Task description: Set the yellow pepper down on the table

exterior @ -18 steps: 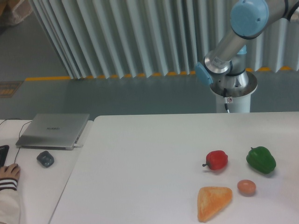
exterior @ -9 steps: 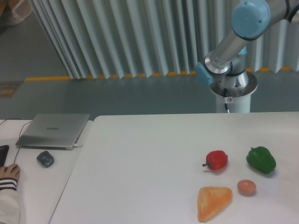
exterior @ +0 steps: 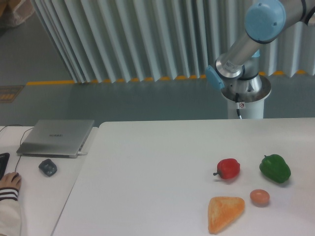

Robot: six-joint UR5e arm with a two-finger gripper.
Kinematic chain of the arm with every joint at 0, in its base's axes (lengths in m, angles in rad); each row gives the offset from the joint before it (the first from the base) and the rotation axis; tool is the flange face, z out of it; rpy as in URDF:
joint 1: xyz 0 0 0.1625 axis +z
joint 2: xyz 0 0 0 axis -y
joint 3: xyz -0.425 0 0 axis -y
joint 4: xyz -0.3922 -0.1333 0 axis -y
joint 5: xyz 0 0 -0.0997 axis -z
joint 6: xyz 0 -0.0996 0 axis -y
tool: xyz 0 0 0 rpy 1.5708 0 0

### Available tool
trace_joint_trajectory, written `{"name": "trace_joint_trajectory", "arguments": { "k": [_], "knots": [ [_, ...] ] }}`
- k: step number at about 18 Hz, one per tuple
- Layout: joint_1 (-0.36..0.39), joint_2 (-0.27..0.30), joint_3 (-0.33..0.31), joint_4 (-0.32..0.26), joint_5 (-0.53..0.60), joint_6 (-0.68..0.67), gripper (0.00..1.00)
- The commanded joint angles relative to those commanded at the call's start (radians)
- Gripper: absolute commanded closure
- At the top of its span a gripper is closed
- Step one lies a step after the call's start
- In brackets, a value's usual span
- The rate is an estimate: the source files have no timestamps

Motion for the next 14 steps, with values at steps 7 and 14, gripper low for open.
{"name": "trace_joint_trajectory", "arguments": {
  "k": [7, 14],
  "knots": [
    [-0.002, -0.018, 0.008, 0.011, 0.0, 0.002, 0.0],
    [0.0, -0.02, 0.009, 0.011, 0.0, 0.002, 0.0]
  ]
}}
